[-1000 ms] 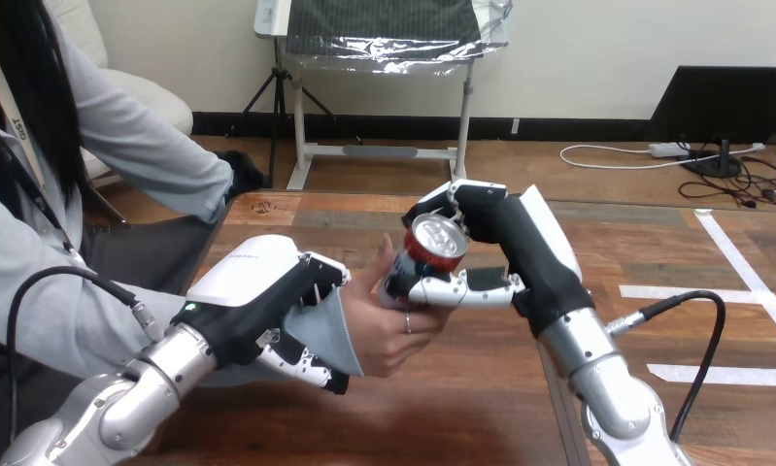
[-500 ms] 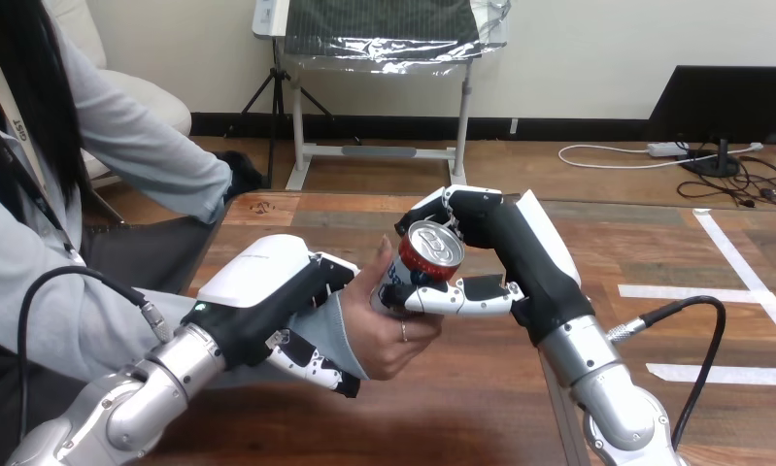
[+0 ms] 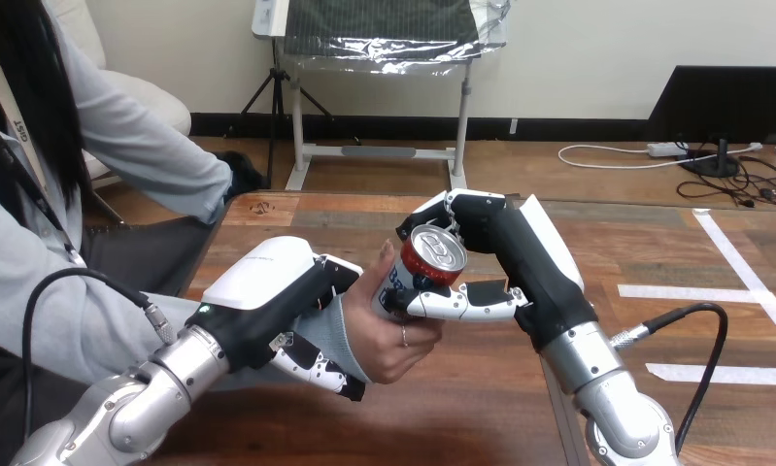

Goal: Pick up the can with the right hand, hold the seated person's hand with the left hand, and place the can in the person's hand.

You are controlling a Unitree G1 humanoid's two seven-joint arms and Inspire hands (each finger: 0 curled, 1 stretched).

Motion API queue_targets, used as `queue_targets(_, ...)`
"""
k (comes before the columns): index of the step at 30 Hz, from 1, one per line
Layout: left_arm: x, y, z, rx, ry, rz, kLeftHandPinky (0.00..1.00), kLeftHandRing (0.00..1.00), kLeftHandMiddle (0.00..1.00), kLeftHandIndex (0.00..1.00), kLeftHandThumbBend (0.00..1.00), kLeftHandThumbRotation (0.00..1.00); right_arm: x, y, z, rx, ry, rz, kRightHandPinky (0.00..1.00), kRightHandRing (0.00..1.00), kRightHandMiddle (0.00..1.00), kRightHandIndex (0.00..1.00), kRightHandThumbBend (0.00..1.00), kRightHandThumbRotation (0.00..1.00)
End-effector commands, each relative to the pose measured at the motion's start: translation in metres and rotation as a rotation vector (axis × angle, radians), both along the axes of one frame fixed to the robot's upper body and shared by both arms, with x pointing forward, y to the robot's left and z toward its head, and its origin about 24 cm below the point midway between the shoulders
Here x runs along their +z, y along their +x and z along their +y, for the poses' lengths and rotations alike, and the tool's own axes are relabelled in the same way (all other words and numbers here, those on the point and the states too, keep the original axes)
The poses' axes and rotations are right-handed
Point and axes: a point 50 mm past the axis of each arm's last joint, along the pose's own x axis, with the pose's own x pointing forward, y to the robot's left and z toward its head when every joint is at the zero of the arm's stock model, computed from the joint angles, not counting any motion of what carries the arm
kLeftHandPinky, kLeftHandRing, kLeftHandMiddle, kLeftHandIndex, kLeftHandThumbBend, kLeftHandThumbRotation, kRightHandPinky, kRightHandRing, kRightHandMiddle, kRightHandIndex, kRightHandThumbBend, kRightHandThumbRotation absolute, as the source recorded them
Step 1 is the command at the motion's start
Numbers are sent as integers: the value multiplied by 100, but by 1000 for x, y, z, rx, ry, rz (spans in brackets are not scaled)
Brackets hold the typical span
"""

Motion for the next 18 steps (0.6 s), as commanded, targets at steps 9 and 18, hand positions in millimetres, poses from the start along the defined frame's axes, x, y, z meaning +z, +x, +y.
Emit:
queue_targets(9,33,18,-12,-21,-83,-124,33,39,46,49,88,14,16,4,14,45,35,-63,33,38,49,51,78,0)
queue_targets(18,33,17,-12,-22,-85,-120,33,39,46,49,88,14,15,4,13,45,40,-63,34,38,49,51,78,0)
